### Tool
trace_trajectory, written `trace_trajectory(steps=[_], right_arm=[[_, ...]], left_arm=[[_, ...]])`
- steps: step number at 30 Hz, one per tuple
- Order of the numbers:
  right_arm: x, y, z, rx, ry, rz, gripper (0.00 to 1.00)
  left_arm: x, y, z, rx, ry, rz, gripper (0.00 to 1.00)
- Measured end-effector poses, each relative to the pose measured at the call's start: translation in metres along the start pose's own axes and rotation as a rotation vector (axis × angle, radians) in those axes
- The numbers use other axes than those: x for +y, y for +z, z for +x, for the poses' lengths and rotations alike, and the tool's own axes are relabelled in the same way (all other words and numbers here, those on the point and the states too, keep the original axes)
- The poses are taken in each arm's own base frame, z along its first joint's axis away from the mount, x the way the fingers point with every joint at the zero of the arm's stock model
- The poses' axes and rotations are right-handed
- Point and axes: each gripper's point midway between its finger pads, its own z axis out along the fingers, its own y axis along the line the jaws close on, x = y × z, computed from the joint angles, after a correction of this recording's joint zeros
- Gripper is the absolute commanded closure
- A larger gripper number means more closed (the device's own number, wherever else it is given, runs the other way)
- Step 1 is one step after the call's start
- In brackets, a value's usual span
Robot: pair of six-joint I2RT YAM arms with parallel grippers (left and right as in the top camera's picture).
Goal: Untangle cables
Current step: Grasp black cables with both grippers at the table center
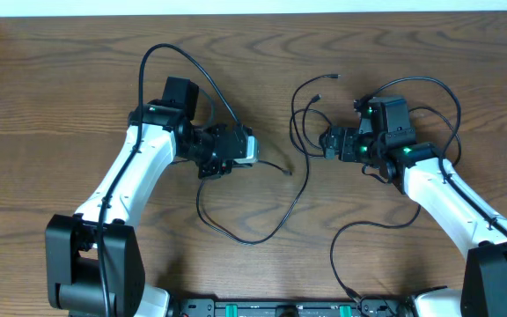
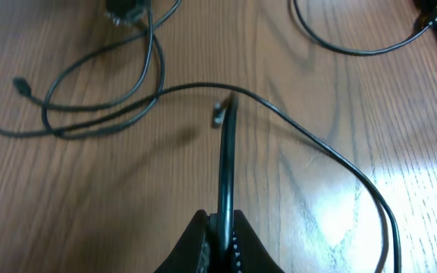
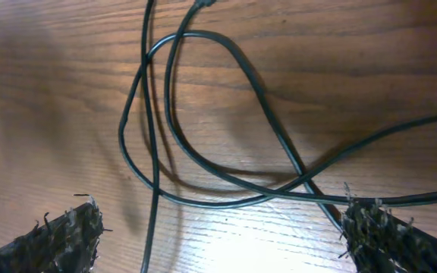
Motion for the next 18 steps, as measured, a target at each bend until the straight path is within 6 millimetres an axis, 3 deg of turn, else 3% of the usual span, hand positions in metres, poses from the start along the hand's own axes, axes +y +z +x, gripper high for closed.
trace_trajectory(steps=[4, 11, 18], right_arm=[[-0.002, 0.000, -0.003, -0.012, 0.002, 0.004, 0.01], [-0.012, -0.002, -0.010, -0.031, 0.024, 0.019, 0.01], [-0.021, -0.004, -0.016, -0.048, 0.044, 0.034, 0.01]], left_arm=[[-0.006, -0.001, -0.007, -0.035, 0.043, 0.020, 0.92], [-0.017, -0.013, -0.044, -0.175, 0.176, 0.013, 0.92], [-0.035, 0.005, -0.058, -0.166, 0.244, 0.087, 0.93]])
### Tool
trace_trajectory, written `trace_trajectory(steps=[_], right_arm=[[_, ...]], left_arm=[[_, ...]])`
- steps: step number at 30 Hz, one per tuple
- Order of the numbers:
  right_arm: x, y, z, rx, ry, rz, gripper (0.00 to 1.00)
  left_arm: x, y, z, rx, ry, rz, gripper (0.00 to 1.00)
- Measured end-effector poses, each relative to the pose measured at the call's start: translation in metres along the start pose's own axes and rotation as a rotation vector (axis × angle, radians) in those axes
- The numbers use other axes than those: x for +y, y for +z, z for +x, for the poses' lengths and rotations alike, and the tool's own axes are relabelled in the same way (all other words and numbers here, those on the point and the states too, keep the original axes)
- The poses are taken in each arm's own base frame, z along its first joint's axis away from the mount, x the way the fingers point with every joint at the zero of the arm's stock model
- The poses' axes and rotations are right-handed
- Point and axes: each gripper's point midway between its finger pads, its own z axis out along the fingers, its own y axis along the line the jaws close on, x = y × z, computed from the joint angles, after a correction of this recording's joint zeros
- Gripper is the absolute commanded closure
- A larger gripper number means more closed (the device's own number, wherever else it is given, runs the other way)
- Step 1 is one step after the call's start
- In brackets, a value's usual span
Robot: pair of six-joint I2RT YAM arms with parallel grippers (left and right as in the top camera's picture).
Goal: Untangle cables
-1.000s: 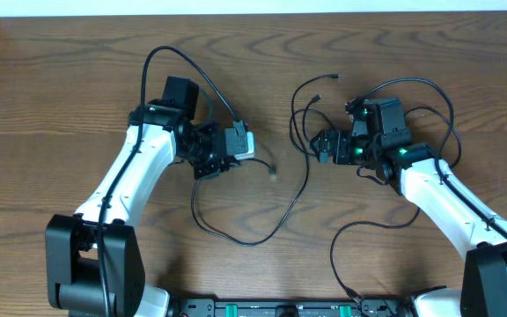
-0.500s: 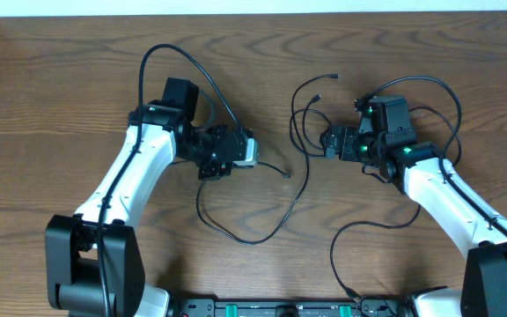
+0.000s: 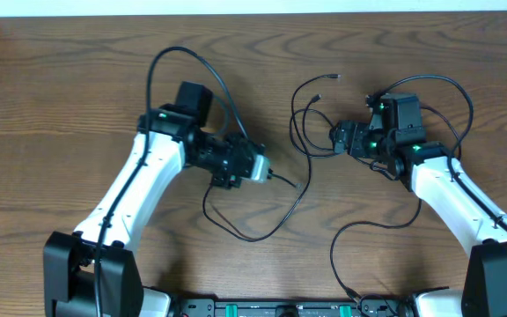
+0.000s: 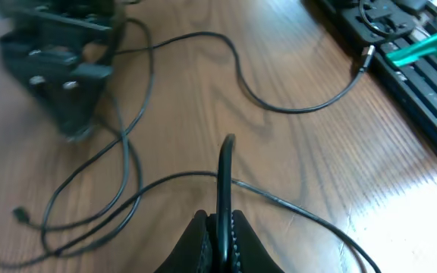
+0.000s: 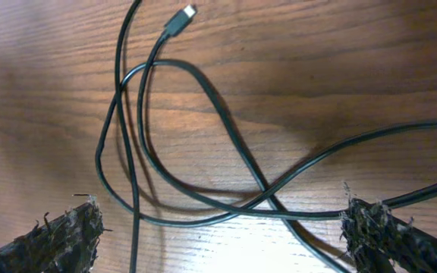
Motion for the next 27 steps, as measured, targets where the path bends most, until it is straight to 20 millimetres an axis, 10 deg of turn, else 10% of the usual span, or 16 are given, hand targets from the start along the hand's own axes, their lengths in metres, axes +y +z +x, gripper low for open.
trace_trajectory(steps=[21, 22, 23, 24, 27], right_arm=[[-0.002, -0.001, -0.007, -0.025, 0.035, -0.001, 0.01], [-0.002, -0.001, -0.007, -0.025, 0.037, -0.001, 0.01], [-0.002, -0.001, -0.007, -0.025, 0.038, -0.002, 0.01], [-0.002, -0.001, -0.007, -0.025, 0.038, -0.001, 0.01], [-0.002, -0.001, -0.007, -0.026, 0.038, -0.002, 0.01]], left_arm=[[0.011, 0.069, 0.036, 0.101, 0.124, 0.097, 0.89], [0.014, 0.072, 0.042, 0.111, 0.128, 0.094, 0.85], [0.015, 0.075, 0.047, 0.121, 0.130, 0.095, 0.30], [0.018, 0.080, 0.056, 0.137, 0.130, 0.094, 0.17], [0.020, 0.089, 0.073, 0.165, 0.126, 0.103, 0.09]])
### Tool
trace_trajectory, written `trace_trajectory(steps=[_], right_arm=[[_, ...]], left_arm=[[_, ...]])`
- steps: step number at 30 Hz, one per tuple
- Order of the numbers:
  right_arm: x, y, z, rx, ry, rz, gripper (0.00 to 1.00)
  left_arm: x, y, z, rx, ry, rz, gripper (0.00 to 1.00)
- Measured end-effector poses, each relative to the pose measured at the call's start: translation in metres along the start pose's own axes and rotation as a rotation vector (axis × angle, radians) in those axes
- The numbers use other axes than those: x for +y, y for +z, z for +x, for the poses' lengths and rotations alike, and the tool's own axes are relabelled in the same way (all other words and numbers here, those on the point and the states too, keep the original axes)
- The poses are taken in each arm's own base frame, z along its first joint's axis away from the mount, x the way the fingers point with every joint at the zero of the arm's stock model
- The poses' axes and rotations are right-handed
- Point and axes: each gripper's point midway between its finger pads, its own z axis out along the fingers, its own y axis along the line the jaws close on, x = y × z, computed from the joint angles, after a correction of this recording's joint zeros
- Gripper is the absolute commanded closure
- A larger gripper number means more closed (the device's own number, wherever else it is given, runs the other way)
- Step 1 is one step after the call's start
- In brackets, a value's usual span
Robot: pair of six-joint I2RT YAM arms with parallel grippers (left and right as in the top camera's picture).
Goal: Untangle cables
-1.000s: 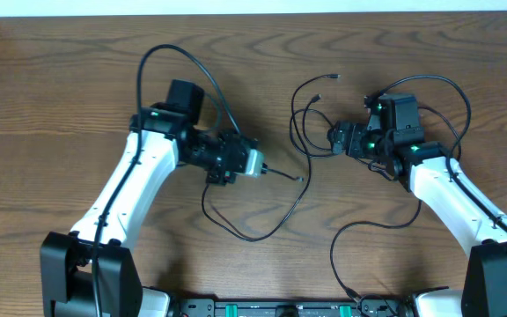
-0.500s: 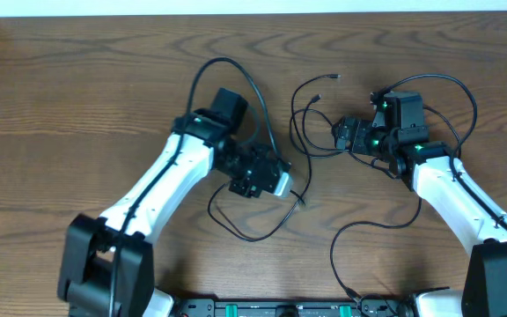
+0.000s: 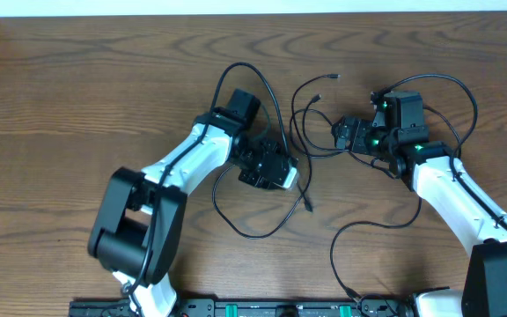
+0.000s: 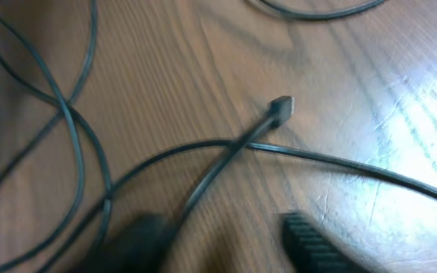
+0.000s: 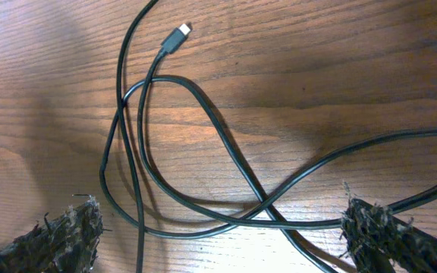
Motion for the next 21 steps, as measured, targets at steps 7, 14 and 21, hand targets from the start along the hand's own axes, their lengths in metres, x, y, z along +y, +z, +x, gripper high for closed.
trace_trajectory(steps=[7, 14, 21], right_arm=[[0.000, 0.000, 0.000, 0.000, 0.000, 0.000, 0.01], [0.000, 0.000, 0.000, 0.000, 0.000, 0.000, 0.01], [0.000, 0.000, 0.000, 0.001, 0.000, -0.001, 0.01]], left_arm=[[-0.003, 0.006, 0.010, 0.020, -0.028, 0.017, 0.09], [-0.010, 0.005, 0.008, 0.020, -0.055, 0.043, 0.09], [0.009, -0.019, -0.010, 0.040, -0.142, -0.062, 0.09]])
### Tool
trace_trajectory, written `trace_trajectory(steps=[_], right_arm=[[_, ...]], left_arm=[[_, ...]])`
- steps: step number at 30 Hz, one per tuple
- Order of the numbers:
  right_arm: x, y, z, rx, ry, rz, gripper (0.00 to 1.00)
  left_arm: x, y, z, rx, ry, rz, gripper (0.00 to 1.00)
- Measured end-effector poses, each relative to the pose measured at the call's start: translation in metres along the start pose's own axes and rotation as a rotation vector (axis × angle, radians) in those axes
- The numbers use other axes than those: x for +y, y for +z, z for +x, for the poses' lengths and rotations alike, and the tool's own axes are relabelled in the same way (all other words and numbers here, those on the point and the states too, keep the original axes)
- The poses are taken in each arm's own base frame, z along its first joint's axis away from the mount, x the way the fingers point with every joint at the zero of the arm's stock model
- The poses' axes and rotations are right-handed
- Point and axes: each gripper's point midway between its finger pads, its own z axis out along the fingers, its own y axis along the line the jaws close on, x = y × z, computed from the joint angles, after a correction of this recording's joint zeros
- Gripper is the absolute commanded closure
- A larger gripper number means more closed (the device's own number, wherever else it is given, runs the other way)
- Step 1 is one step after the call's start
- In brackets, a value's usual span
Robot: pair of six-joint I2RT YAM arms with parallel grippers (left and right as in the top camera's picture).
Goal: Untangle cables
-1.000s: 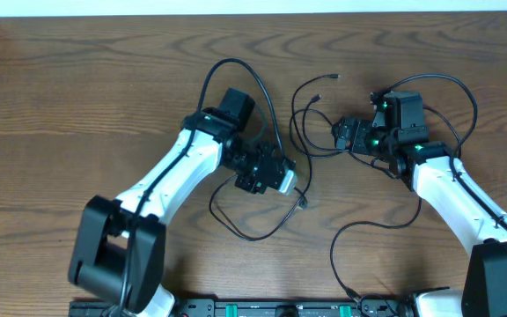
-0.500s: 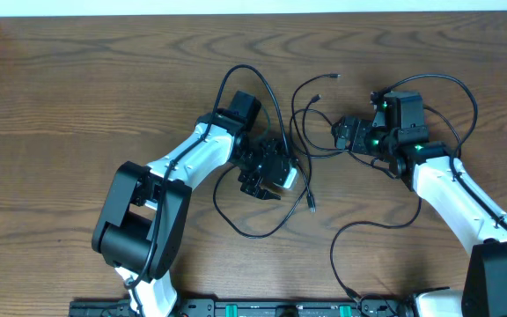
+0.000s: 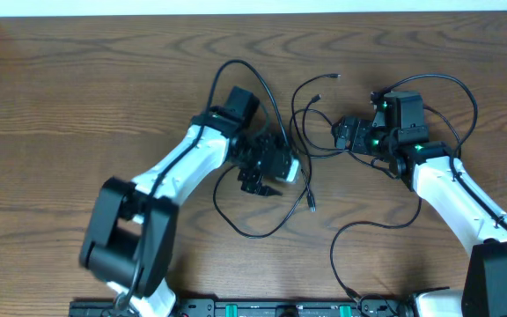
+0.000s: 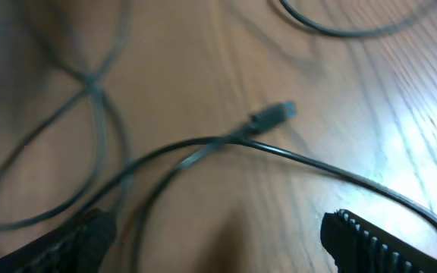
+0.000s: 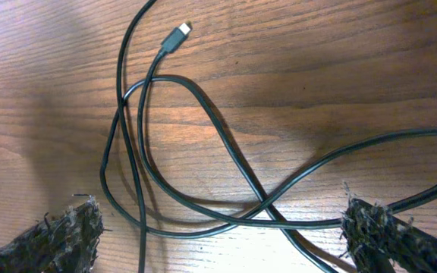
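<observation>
Black cables lie crossed on the wooden table, the tangle (image 3: 301,119) sitting between my two arms. One freed cable end (image 3: 312,205) lies on the wood, and its plug (image 4: 276,114) shows blurred ahead of my left gripper (image 4: 218,243), which is open with only a strand of cable on the table between its fingers. My left gripper (image 3: 275,176) is just left of the tangle. My right gripper (image 5: 222,235) is open over crossed loops (image 5: 203,159); a light-tipped plug (image 5: 177,33) lies beyond them. From overhead the right gripper (image 3: 334,136) is at the tangle's right.
A cable loop (image 3: 246,231) curves toward the front of the table (image 3: 60,106). Another thin cable (image 3: 350,255) runs from the right arm down to the front edge. The arms' own cables arch over each wrist.
My left gripper's jaws stand wider apart than before, and the wrist has shifted slightly. The cable end still lies on the table. The right arm has not moved.
My left gripper was shut on a cable end left of the tangle. Then it held that end further right and forward. Then it was beside the tangle with jaws parted and the end lying on the wood. Now it is wide open; the right gripper stayed open throughout.
</observation>
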Motion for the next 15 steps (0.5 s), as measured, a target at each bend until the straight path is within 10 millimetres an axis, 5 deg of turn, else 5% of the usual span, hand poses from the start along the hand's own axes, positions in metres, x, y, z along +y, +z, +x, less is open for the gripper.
trace_trajectory(steps=[7, 15], right_arm=[[0.016, -0.001, 0.007, 0.040, -0.049, -0.094, 0.01], [0.041, -0.001, 0.032, 0.117, -0.142, -0.172, 0.01]], left_arm=[[0.030, -0.045, -0.013, 0.079, -0.230, -0.219, 0.09], [0.059, -0.108, 0.050, 0.253, -0.705, -0.546, 0.09]])
